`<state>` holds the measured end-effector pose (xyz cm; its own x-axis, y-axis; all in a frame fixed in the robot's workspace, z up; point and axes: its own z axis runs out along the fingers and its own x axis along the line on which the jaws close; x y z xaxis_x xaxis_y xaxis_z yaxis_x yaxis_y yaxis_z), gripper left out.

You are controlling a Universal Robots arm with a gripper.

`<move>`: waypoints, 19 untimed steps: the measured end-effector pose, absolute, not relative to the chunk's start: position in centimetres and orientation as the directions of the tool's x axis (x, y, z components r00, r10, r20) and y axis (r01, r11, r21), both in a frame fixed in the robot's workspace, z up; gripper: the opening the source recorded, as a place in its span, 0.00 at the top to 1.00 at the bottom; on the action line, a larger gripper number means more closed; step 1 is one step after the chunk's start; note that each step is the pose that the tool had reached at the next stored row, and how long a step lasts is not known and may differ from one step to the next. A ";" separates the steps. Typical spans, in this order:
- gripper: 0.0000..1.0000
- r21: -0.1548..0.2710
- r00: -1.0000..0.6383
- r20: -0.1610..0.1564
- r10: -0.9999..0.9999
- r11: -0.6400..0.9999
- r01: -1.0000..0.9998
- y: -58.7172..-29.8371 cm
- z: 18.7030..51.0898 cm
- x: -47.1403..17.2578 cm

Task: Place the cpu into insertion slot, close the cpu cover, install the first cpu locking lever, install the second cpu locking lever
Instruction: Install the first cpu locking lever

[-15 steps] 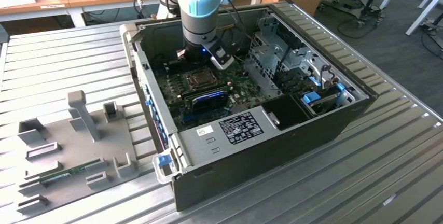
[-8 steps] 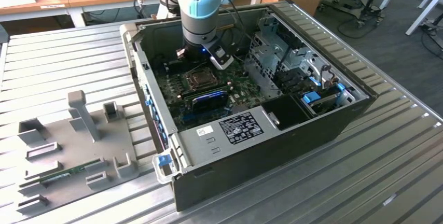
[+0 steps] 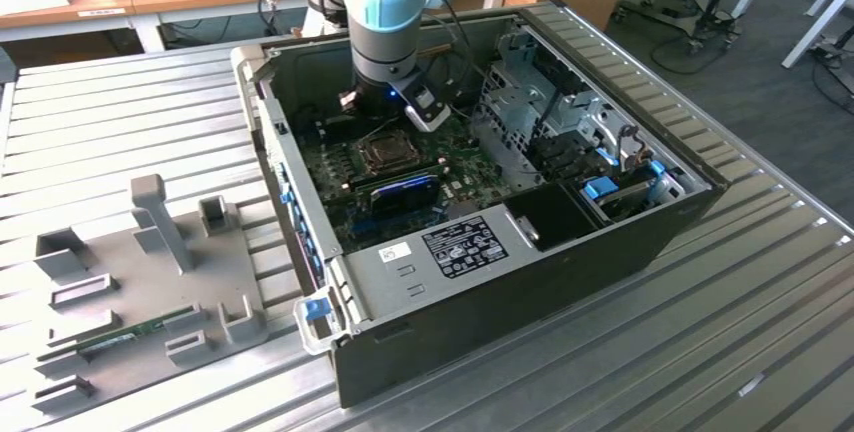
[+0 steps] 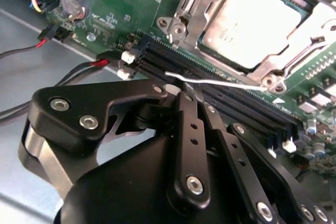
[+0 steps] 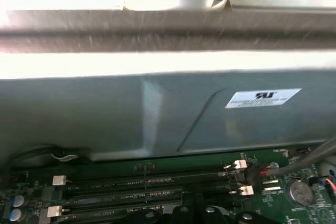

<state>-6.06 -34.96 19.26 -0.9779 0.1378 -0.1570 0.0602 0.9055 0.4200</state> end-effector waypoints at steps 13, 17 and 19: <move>0.90 0.440 -0.978 -0.154 0.141 0.896 0.060 -35.0 22.2 -6.1; 0.90 0.443 -0.978 -0.153 0.142 0.895 0.060 -35.0 22.9 -6.1; 0.90 0.443 -0.978 -0.153 0.142 0.895 0.060 -35.0 23.2 -6.1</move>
